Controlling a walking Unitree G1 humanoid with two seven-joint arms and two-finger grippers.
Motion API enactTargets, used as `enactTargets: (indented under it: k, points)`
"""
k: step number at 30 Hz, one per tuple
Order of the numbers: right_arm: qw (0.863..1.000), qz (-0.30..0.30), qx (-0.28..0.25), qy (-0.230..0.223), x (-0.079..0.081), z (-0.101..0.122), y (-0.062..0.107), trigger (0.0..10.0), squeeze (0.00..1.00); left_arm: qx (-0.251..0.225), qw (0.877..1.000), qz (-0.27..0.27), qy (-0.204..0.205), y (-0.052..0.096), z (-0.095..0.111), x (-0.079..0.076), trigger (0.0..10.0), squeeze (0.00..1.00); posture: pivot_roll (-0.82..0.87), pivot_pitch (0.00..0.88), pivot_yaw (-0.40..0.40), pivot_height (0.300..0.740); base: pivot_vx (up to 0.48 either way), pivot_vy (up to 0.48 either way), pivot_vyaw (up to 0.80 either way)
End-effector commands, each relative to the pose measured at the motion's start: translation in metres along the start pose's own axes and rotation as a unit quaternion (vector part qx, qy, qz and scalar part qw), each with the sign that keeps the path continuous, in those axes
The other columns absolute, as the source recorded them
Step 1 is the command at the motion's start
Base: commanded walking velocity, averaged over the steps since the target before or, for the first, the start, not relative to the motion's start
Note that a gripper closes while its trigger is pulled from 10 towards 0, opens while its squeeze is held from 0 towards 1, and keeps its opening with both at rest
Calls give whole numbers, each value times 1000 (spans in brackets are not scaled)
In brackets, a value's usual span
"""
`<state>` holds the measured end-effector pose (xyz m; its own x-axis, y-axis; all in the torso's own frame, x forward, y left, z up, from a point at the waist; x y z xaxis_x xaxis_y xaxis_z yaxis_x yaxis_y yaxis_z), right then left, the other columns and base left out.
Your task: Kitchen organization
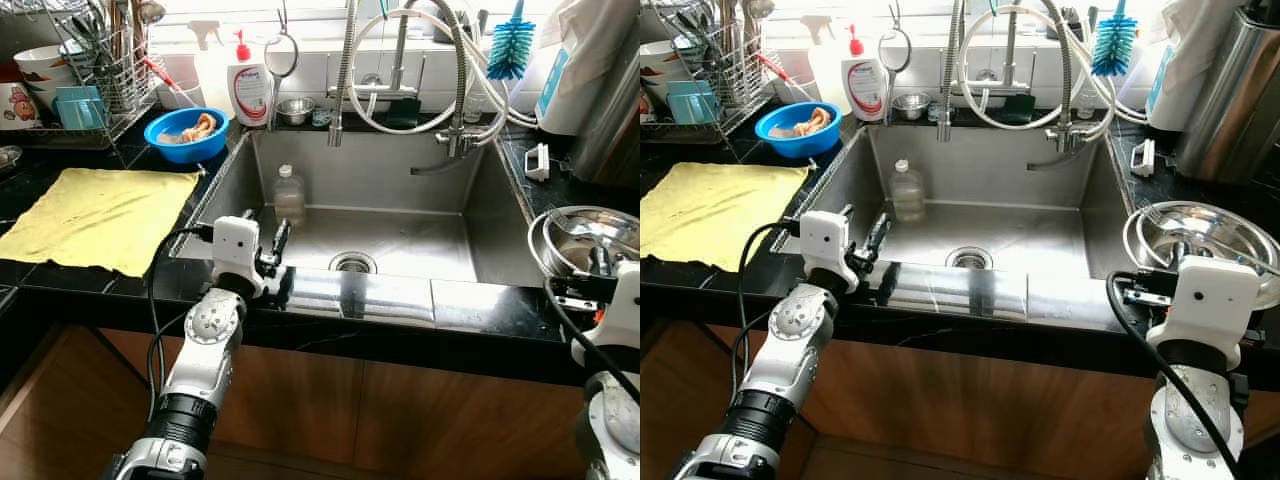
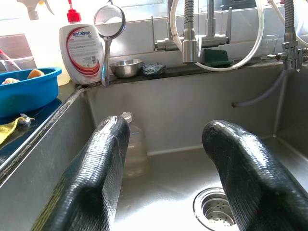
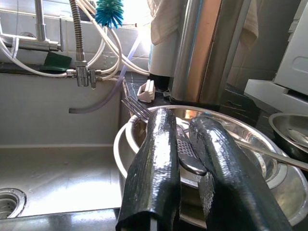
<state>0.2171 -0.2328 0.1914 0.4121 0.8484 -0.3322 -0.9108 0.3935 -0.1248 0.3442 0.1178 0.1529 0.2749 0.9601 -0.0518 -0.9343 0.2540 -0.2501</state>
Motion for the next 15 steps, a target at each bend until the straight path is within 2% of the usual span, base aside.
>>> enactTargets:
  k: [1, 15]
  points:
    - [1000, 2, -11, 0, 1, 4, 0, 10000, 0, -2, 1000, 1, -10, 1, 0, 3, 10000, 0, -98, 0, 45, 740, 0, 0, 0]
    - [999, -5, -37, -8, -1, 12, -3, 10000, 0, -3, 1000, 2, -10, 1, 0, 3, 10000, 0, -96, 0, 44, 740, 0, 0, 0]
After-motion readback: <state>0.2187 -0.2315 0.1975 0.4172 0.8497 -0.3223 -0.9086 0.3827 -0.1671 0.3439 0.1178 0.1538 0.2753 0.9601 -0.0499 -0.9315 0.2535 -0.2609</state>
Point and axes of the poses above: a point about 5 cm out from each wrist's last joint towards the gripper, its own y axis pointing back from the gripper into the wrist, its own z axis along the axis of the wrist's last joint, x = y × z, the point moved 1 cm from there along -y, pointing out of the wrist towards the gripper, and after that the axes turned 7 degrees about y, right-handed, at the moved point
